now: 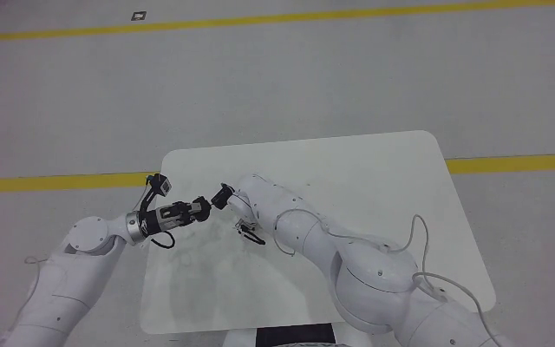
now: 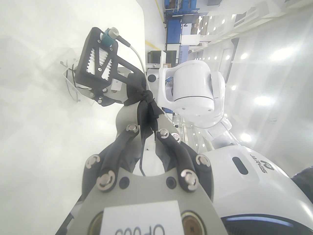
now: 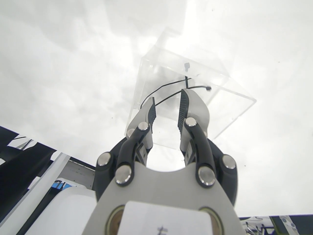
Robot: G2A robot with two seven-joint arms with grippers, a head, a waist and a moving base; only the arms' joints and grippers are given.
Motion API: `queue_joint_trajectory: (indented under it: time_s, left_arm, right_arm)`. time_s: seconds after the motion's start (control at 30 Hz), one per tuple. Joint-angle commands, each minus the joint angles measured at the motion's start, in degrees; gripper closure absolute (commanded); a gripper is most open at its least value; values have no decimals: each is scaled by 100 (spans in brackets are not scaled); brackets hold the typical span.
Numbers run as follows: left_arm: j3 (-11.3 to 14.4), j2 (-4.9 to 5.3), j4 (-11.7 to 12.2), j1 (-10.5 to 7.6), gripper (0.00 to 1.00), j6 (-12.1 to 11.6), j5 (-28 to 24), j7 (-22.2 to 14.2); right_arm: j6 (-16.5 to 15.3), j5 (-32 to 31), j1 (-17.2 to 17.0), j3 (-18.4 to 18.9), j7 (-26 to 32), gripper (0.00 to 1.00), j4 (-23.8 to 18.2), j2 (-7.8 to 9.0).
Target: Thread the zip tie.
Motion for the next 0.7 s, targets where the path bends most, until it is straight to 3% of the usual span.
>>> queue_joint_trajectory:
  time_s: [0.0, 0.07, 0.23, 0.3, 0.53, 0.63, 0.67]
  left_arm:
    - [0, 0, 0, 0, 100, 0, 0, 0]
    - [0, 0, 0, 0, 100, 0, 0, 0]
    - [0, 0, 0, 0, 100, 0, 0, 0]
    - [0, 0, 0, 0, 100, 0, 0, 0]
    - [0, 0, 0, 0, 100, 0, 0, 0]
    - [0, 0, 0, 0, 100, 0, 0, 0]
    - [0, 0, 0, 0, 100, 0, 0, 0]
  right_arm:
    - [1, -2, -11, 0, 11, 79, 7, 1]
    - [6, -2, -16, 0, 23, 78, 8, 2]
    - [18, -3, -8, 0, 28, 88, 10, 4]
    - [11, -3, -8, 0, 28, 100, 21, 5]
    - [-23, 77, 2, 0, 45, 100, 51, 10]
    - [1, 60, 18, 0, 28, 96, 27, 6]
    - [2, 55, 18, 0, 24, 90, 22, 5]
